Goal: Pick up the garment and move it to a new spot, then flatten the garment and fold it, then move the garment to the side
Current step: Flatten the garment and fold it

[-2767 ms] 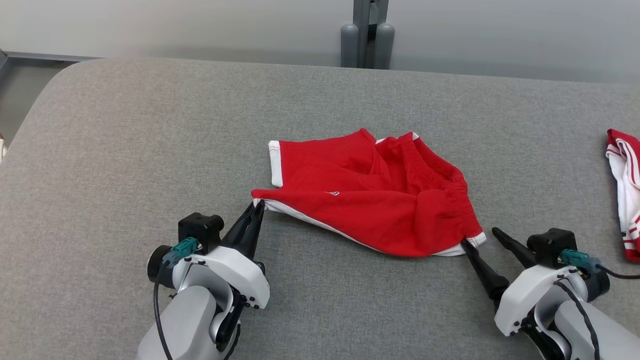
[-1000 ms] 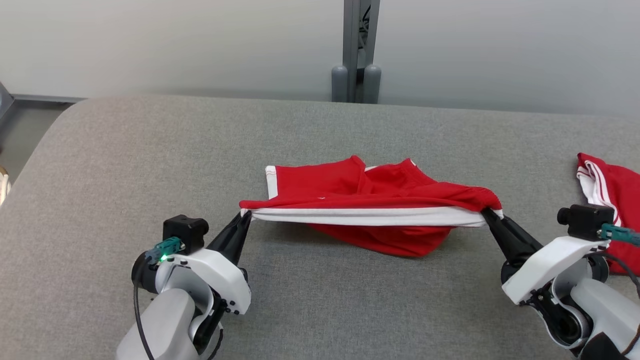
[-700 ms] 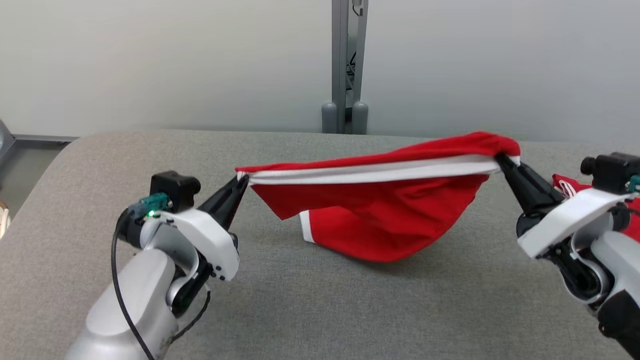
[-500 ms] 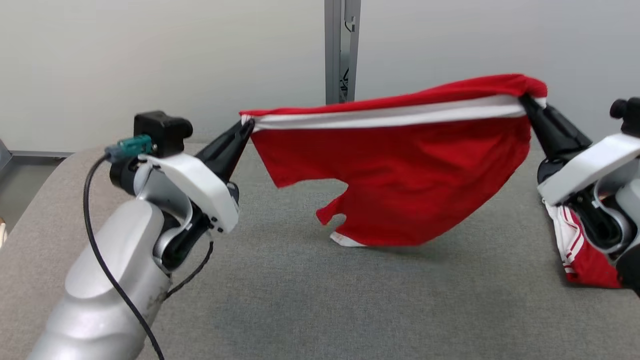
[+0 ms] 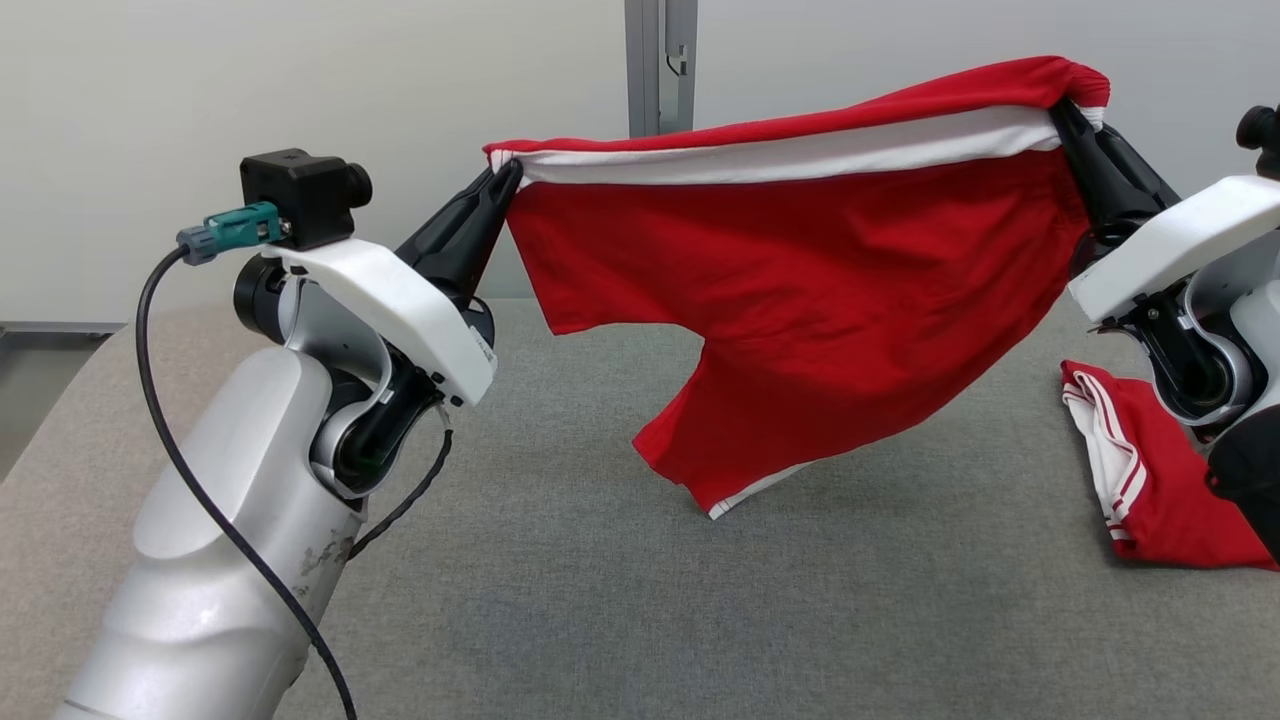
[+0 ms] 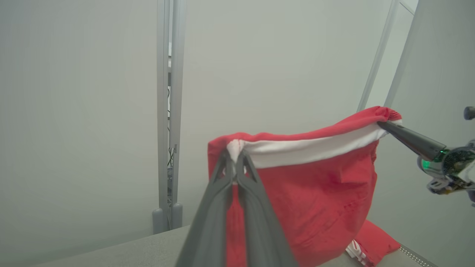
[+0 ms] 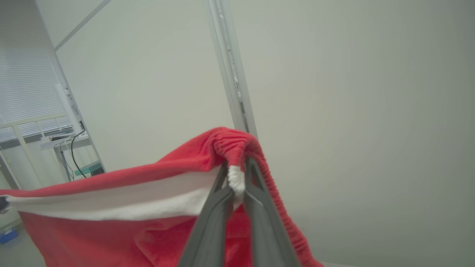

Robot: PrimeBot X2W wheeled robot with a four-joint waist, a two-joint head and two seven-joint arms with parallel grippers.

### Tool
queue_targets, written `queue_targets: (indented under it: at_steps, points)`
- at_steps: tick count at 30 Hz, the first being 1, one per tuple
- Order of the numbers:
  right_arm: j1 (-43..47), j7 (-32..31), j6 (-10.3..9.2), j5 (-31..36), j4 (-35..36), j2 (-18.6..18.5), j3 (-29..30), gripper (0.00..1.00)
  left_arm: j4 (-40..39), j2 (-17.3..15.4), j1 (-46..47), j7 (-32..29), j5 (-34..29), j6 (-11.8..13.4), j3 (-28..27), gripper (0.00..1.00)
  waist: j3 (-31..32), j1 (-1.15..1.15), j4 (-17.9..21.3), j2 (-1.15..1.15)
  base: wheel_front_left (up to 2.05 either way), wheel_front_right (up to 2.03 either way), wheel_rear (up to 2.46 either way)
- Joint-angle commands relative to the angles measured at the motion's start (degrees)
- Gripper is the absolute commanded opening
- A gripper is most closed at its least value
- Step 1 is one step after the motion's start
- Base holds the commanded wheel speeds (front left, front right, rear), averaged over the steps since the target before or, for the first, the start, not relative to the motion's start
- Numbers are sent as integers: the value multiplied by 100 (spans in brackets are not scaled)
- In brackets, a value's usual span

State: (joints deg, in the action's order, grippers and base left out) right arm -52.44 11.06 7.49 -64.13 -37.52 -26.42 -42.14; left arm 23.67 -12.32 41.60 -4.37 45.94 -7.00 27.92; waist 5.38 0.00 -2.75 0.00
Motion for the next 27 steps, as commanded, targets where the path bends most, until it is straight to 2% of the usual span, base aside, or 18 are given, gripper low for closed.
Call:
queue_targets:
  at_steps: [1,7,9,12,17,19,22,24,27]
  points:
    - [69,-53,2,-61,6,1,12,0,32,-55,-68,-22,27,15,-23,0,-32,0,9,0,0,0,0]
    - [23,-317,2,-254,-139,40,116,0,155,3,-9,-244,414,72,-228,0,-309,0,36,0,0,0,0]
    - [-139,-419,2,-288,-185,76,156,0,273,147,70,-506,773,87,-344,0,-472,0,40,0,0,0,0]
    - [-530,-562,2,-113,-282,71,114,0,385,211,511,-825,1086,187,-564,0,-931,0,40,0,0,0,0]
    - [-1589,-777,2,68,-497,164,186,0,680,368,1565,-900,986,350,-618,0,-1980,0,18,0,0,0,0]
    - [-2121,-718,2,331,-672,170,123,0,929,416,2095,-793,892,387,-656,0,-2350,0,13,0,0,0,0]
    - [-2800,-484,3,341,-963,480,226,0,1415,527,2815,-456,788,438,-760,0,-2730,0,52,0,0,0,0]
    - [-3214,-230,3,275,-1159,635,358,0,1698,619,3324,-32,750,456,-905,0,-2945,0,58,0,0,0,0]
    - [-3554,125,2,199,-1381,864,440,0,2034,769,3840,741,780,333,-1082,0,-3136,0,59,0,0,0,0]
